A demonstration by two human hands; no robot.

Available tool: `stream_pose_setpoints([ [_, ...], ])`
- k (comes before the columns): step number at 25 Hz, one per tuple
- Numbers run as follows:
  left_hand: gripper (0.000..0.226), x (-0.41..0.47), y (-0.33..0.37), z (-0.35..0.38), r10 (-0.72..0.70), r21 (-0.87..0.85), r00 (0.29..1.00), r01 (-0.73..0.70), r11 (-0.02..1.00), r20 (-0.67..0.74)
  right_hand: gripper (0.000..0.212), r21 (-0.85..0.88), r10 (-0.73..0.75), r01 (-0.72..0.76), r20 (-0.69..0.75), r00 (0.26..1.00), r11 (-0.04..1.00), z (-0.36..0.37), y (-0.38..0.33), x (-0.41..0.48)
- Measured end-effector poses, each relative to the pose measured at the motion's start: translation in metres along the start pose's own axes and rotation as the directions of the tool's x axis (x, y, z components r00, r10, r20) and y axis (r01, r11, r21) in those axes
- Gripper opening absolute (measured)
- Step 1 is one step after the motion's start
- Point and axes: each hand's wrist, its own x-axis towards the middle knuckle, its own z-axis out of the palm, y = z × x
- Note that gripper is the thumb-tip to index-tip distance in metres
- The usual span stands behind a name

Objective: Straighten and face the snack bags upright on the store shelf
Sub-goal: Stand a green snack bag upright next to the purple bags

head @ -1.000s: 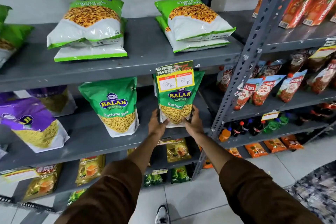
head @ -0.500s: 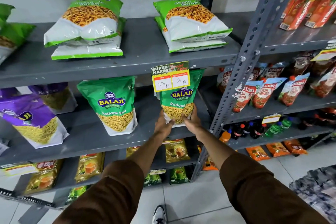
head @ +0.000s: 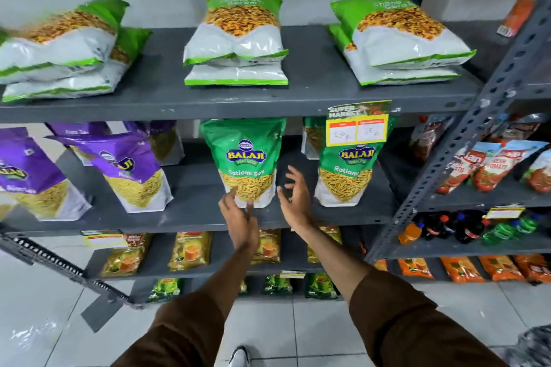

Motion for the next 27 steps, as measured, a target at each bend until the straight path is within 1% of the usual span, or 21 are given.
stream_pose_setpoints([
  [1, 0.058, 0.015, -0.005, -0.012, 0.0, -0.013, 1.0, 0.0, 1.0, 0.012, 0.061, 0.031, 0.079, -0.079, 0.019, 0.997, 0.996, 0.012, -0.002, 0.006],
  [2, 0.075, 0.029, -0.009, -0.02, 0.004, -0.027, 0.999, -0.003, 1.0, 0.033, 0.065, 0.041, 0.144, -0.146, 0.037, 0.989, 0.989, 0.022, -0.001, 0.011],
  [3, 0.087, 0.04, -0.012, -0.026, -0.01, -0.051, 0.998, 0.014, 0.999, 0.063, 0.068, 0.025, 0.195, -0.196, 0.058, 0.979, 0.98, 0.03, 0.001, 0.016],
  [4, 0.088, 0.049, -0.012, -0.03, -0.059, -0.064, 0.992, 0.066, 0.996, 0.111, 0.07, -0.002, 0.215, -0.215, 0.083, 0.973, 0.977, 0.039, 0.002, 0.019],
  [5, 0.08, 0.058, -0.013, -0.033, -0.085, -0.063, 0.983, 0.096, 0.993, 0.165, 0.07, -0.015, 0.222, -0.222, 0.102, 0.97, 0.975, 0.048, 0.001, 0.019],
  [6, 0.072, 0.066, -0.015, -0.034, -0.095, -0.058, 0.972, 0.11, 0.992, 0.216, 0.069, -0.012, 0.221, -0.221, 0.1, 0.97, 0.975, 0.057, -0.001, 0.017],
  [8, 0.067, 0.079, -0.019, -0.033, -0.079, -0.073, 0.96, 0.102, 0.992, 0.27, 0.068, 0.014, 0.205, -0.206, 0.052, 0.977, 0.978, 0.071, -0.006, 0.016],
  [11, 0.072, 0.09, -0.031, -0.039, -0.062, -0.041, 0.962, 0.075, 0.996, 0.265, 0.066, 0.041, 0.2, -0.2, 0.011, 0.98, 0.979, 0.088, -0.012, 0.019],
  [14, 0.076, 0.094, -0.038, -0.049, -0.063, 0.005, 0.961, 0.065, 0.998, 0.27, 0.065, 0.054, 0.177, -0.181, 0.062, 0.982, 0.982, 0.099, -0.016, 0.016],
  [17, 0.079, 0.094, -0.035, -0.048, -0.034, 0.037, 0.951, 0.024, 0.999, 0.308, 0.066, 0.118, 0.191, -0.196, 0.054, 0.98, 0.973, 0.104, -0.007, 0.022],
  [20, 0.082, 0.092, -0.031, -0.039, -0.033, 0.061, 0.927, 0.011, 0.998, 0.374, 0.069, 0.087, 0.239, -0.241, 0.032, 0.97, 0.967, 0.098, 0.0, 0.027],
  [22, 0.083, 0.092, -0.027, -0.037, -0.03, 0.052, 0.91, 0.009, 0.999, 0.414, 0.07, 0.07, 0.247, -0.251, 0.067, 0.967, 0.965, 0.09, 0.004, 0.032],
  [24, 0.082, 0.097, -0.025, -0.039, -0.062, 0.062, 0.892, 0.038, 0.997, 0.447, 0.074, 0.048, 0.248, -0.254, 0.106, 0.963, 0.966, 0.085, 0.006, 0.034],
  [25, 0.082, 0.099, -0.025, -0.041, -0.093, 0.074, 0.888, 0.066, 0.995, 0.45, 0.079, 0.014, 0.262, -0.264, 0.093, 0.961, 0.964, 0.084, 0.005, 0.032],
  [26, 0.082, 0.098, -0.023, -0.044, -0.117, 0.087, 0.891, 0.087, 0.992, 0.439, 0.081, -0.045, 0.269, -0.268, 0.024, 0.963, 0.962, 0.083, -0.001, 0.025],
  [27, 0.082, 0.095, -0.024, -0.05, -0.114, 0.088, 0.904, 0.085, 0.992, 0.413, 0.08, -0.101, 0.23, -0.239, -0.086, 0.969, 0.966, 0.085, -0.007, 0.015],
])
